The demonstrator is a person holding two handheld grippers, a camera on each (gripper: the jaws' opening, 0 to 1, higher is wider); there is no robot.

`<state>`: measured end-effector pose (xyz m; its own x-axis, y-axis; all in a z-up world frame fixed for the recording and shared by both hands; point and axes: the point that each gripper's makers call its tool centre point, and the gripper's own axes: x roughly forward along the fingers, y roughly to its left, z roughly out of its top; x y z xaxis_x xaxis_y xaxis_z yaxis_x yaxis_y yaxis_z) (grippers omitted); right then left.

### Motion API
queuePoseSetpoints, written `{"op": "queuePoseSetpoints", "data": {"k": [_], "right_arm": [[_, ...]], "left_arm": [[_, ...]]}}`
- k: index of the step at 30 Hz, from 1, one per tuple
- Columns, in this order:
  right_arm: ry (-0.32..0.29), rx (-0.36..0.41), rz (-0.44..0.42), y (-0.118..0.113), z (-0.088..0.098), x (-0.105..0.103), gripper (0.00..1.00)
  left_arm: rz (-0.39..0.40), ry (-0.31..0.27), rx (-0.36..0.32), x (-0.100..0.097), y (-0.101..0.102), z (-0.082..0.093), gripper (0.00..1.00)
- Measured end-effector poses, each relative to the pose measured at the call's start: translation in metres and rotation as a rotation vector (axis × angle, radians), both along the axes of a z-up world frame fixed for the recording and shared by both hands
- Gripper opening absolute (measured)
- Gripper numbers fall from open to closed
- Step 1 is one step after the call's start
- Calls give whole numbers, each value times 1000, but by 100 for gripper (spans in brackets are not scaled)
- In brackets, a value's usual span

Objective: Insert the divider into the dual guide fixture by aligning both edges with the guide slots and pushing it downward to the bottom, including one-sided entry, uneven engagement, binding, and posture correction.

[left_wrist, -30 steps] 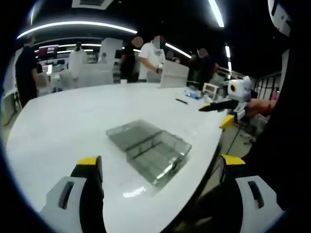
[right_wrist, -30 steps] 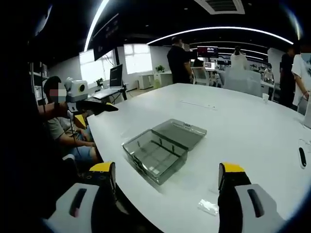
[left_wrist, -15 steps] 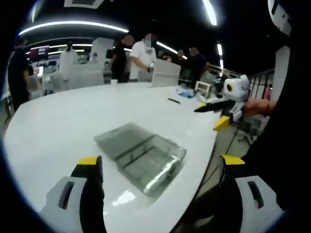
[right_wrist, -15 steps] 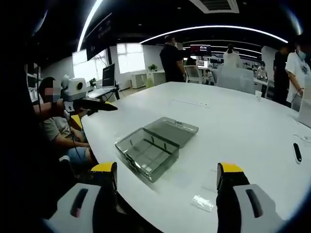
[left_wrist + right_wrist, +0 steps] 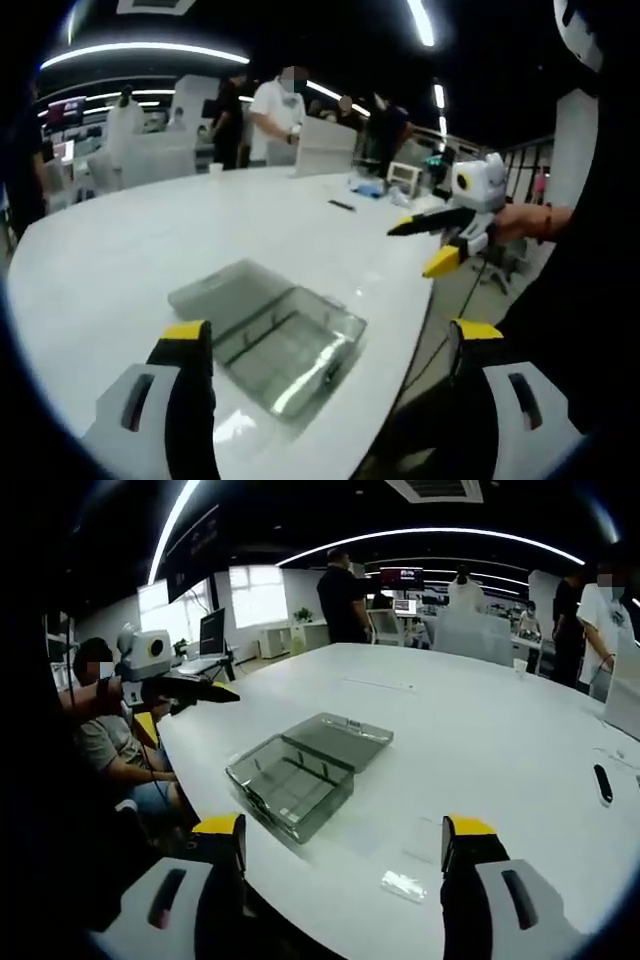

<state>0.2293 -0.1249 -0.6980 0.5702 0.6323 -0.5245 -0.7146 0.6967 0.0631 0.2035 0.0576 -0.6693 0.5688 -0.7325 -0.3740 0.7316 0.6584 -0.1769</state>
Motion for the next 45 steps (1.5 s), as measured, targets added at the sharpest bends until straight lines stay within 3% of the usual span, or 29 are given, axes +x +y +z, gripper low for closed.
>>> {"op": "queuePoseSetpoints", "data": {"k": [8,22,37,45], "right_arm": [[1,-12,-13,-2,0,-1,77],[27,-53,-42,-11,-11,5,74],[100,-124,-70,-17,-35,14,75],[139,-151,-86,-21,-46,19,74]], "left_arm": [[-45,4,17,-2,-18,1,97],[-40,-11,1,7,-31,5,97],[-55,-30,-7,10,-39,6,97],[-73,-41,26,11,-42,3,97]]}}
